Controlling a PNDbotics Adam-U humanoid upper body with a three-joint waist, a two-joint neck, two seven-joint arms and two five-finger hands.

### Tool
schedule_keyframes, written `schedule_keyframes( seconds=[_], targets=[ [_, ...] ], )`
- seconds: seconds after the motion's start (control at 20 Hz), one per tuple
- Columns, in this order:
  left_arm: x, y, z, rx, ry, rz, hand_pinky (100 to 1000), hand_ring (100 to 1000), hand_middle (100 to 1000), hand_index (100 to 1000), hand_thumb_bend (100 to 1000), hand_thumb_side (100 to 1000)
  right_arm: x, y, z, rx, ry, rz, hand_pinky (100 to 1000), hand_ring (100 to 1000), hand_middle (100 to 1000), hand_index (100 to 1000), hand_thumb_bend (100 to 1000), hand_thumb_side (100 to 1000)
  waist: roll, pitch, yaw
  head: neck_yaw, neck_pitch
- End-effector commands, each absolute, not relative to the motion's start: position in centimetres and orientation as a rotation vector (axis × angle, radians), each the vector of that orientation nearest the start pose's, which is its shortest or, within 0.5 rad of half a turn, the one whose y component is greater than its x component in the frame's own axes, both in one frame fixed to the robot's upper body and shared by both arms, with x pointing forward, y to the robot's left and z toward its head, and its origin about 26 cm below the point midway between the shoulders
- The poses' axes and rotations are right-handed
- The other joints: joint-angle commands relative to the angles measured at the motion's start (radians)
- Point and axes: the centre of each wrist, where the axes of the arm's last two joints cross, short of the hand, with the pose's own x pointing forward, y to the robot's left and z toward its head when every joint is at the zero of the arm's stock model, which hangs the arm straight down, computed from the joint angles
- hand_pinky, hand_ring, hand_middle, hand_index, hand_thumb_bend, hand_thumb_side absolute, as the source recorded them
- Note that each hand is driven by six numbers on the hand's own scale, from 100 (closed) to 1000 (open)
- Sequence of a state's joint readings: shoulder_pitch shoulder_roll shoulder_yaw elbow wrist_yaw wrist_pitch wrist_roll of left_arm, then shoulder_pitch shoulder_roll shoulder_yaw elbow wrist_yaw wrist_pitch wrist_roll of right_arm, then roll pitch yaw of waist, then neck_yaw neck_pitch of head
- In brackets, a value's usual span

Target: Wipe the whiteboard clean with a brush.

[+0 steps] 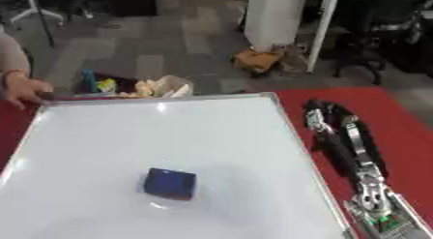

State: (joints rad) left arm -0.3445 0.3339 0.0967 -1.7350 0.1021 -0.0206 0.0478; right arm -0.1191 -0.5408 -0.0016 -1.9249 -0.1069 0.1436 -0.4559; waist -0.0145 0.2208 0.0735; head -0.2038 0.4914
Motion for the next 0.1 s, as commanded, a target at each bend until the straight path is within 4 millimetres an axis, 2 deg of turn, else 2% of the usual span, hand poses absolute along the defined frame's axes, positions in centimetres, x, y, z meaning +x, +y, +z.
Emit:
schedule_keyframes(
  seconds=[0.05, 0.1],
  targets=[
    [33.87, 30.48, 17.09, 0.223, -2.127, -0.154, 508, 662, 650, 736, 704, 887, 28.63, -32.52, 15.83, -0.601, -1.954, -0.075, 317, 626, 585, 713, 100, 838, 0.004, -0.011, -0.003, 0.006, 0.006],
    [33.87, 30.46, 17.08, 0.224, -2.126, -0.154, 508, 662, 650, 736, 704, 887, 28.65, -32.58, 15.72, -0.603, -1.954, -0.087, 317, 626, 585, 713, 100, 838, 0.005, -0.011, -0.004, 0.007, 0.007]
  ],
)
